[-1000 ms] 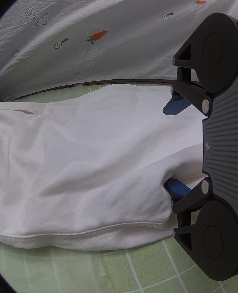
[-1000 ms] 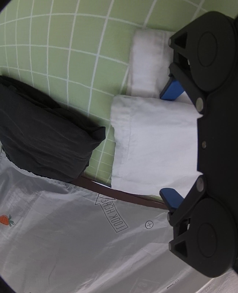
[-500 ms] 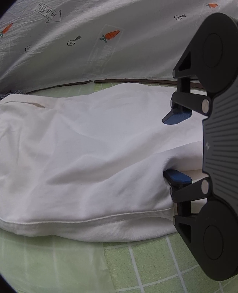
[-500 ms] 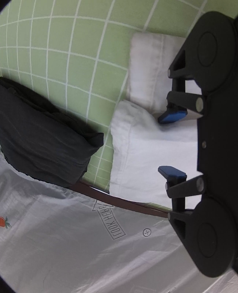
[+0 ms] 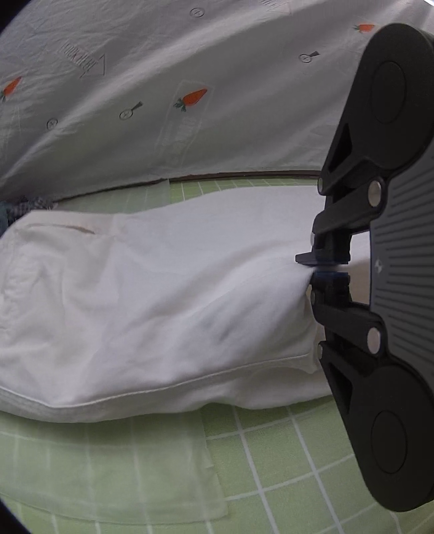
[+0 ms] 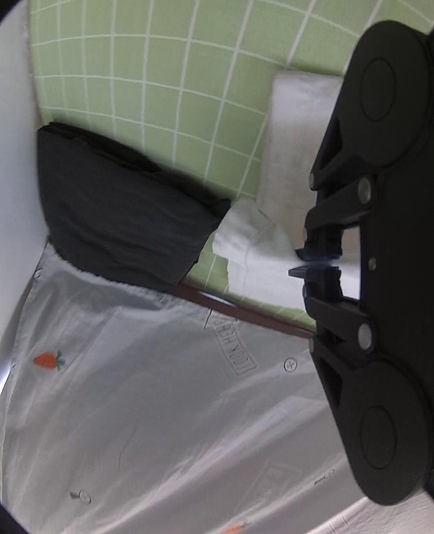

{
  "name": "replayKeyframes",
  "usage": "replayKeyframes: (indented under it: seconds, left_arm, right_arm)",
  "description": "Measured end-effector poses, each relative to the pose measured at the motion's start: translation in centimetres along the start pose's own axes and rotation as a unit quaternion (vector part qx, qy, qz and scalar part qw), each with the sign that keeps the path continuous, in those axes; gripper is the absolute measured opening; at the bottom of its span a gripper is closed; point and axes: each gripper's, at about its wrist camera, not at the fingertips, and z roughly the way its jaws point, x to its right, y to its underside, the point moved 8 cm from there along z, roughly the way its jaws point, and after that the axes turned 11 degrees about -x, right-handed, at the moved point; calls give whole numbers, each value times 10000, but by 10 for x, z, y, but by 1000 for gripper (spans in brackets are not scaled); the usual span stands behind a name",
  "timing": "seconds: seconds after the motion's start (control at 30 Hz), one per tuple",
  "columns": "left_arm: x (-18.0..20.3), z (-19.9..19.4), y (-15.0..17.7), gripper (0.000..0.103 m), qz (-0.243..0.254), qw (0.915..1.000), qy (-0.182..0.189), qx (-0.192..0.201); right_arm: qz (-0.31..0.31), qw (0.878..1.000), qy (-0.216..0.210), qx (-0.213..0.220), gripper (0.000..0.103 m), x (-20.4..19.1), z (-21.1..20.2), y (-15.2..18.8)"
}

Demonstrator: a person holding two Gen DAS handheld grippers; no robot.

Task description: Fold clothes

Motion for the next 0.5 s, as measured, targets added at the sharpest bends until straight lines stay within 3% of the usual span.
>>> replayKeyframes:
  seconds: [0.1, 0.2, 0.23, 0.33, 0.5]
  left_arm:
    - [-9, -11, 11, 4, 271, 9992, -300, -36]
    - [-45, 1, 16, 4, -1, 9970, -771, -109]
    - [-53, 1, 16, 3, -245, 9967, -768, -125]
    - [-46, -4, 14, 4, -97, 9974, -693, -152]
    - [-59, 8, 9, 13, -79, 9933, -1125, -234]
  right_arm:
    - [-616, 9967, 517, 54, 3, 10, -19, 5]
    - [-694, 9892, 1257, -280, 3, 52, -6, 20]
    - [-583, 9874, 1426, -357, 3, 65, -3, 23]
    - [-304, 9911, 1279, -186, 3, 68, -14, 22]
    - [-1392, 9683, 2031, -427, 6, 62, 0, 26]
